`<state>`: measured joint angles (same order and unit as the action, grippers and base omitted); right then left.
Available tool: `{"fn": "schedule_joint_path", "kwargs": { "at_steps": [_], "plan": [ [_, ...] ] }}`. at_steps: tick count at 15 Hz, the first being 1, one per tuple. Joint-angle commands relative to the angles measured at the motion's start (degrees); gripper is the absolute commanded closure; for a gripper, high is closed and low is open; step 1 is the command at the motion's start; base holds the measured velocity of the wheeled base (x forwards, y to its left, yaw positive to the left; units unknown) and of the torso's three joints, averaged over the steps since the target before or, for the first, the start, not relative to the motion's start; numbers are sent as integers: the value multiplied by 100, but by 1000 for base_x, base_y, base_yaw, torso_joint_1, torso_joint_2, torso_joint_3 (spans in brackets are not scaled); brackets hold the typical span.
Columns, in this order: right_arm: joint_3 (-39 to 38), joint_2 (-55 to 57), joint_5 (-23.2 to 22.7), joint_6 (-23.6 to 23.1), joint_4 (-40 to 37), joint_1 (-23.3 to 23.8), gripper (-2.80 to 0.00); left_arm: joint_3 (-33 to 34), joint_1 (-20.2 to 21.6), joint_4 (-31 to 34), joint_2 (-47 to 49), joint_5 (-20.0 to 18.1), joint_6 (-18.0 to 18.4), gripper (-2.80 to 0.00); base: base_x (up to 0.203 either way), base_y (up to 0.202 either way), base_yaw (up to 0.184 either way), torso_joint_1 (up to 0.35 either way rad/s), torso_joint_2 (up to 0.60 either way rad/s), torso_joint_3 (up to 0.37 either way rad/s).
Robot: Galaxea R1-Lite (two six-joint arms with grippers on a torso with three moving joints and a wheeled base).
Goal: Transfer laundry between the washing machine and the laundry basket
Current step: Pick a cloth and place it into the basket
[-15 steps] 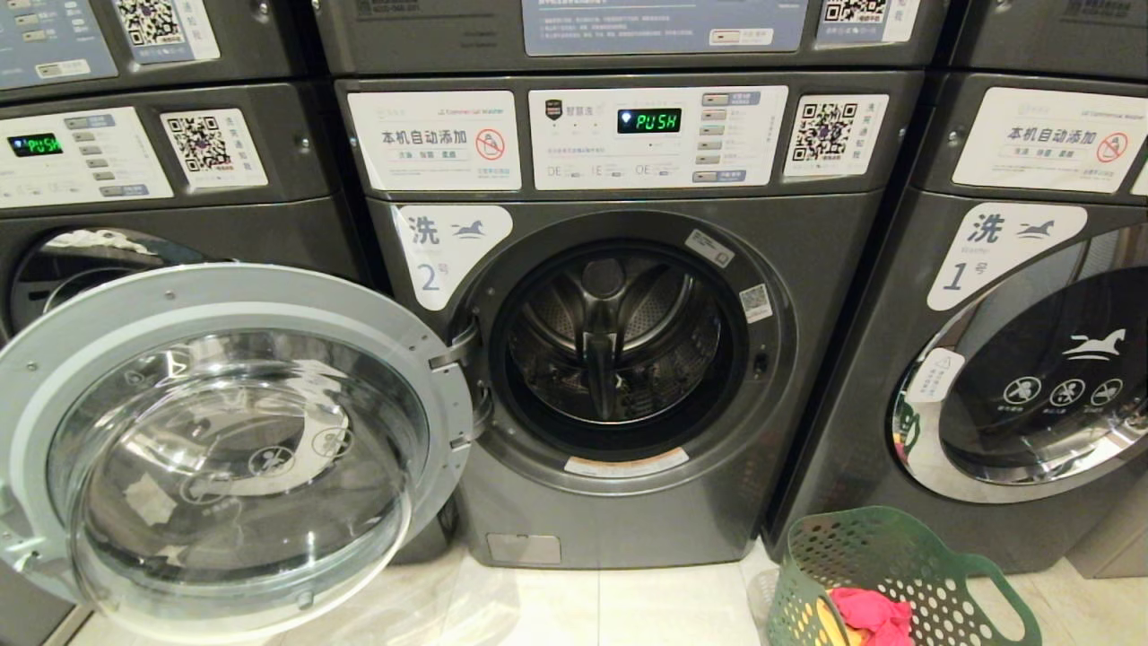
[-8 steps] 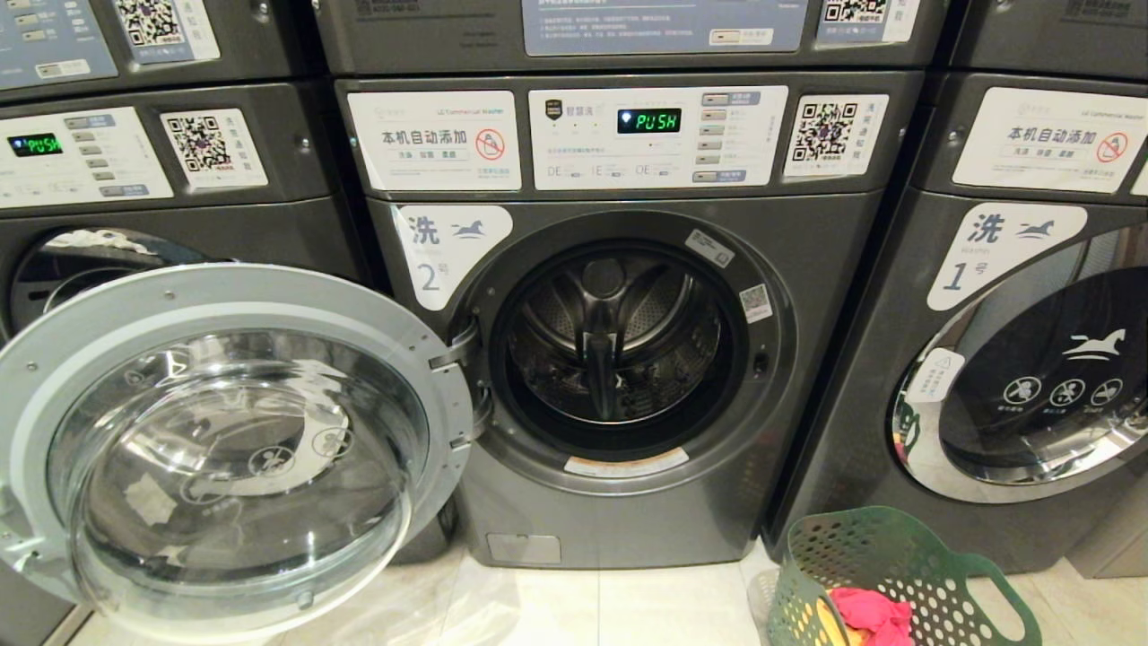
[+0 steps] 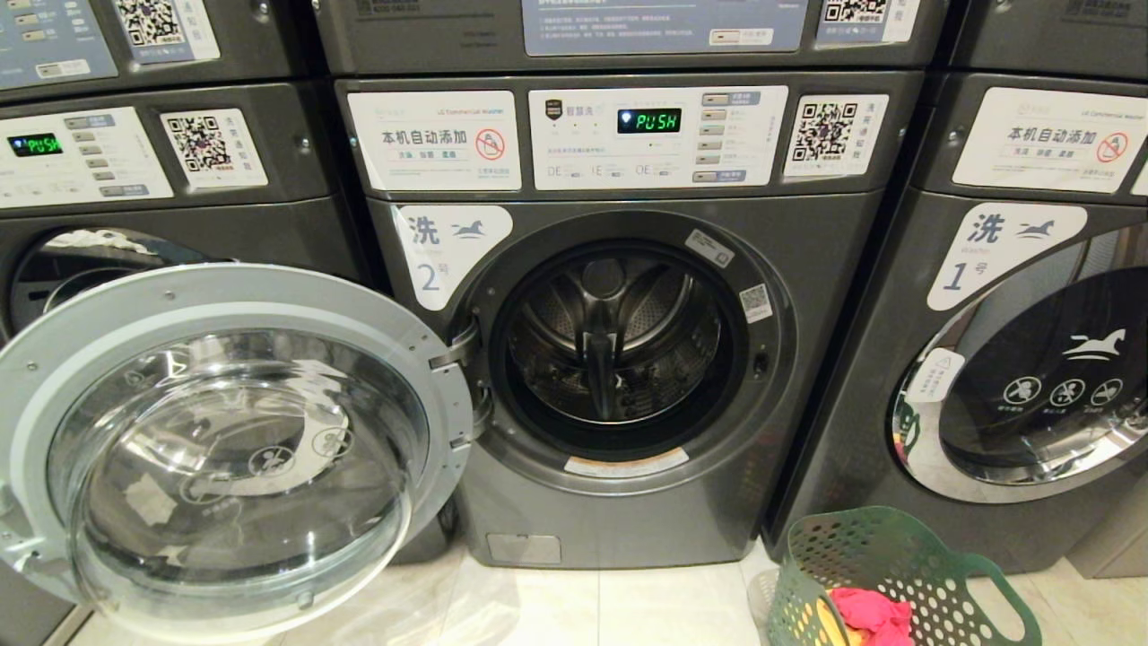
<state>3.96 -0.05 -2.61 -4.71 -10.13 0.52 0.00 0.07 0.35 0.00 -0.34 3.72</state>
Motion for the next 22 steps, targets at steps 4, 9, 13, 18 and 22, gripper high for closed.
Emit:
{"fn": "schedule_joint_path", "kwargs": {
  "at_steps": [4,9,13,18,22],
  "plan": [
    [-1,5,-3,-4,-6,0,0,0,1,0,9,-1,6,0,0,0,0,0,0,0],
    [-1,5,-3,-4,-6,0,0,0,1,-9,9,-19,15,0,0,0,0,1,2,-93],
    [-1,5,-3,-4,-6,0,0,0,1,-9,9,-11,32,0,0,0,0,4,4,-190],
    [-1,5,-3,-4,-6,0,0,0,1,-9,9,-10,15,0,0,0,0,1,3,-195],
    [8,5,-3,-4,-6,0,0,0,1,-9,9,-10,15,0,0,0,0,1,5,-194]
  ]
}}
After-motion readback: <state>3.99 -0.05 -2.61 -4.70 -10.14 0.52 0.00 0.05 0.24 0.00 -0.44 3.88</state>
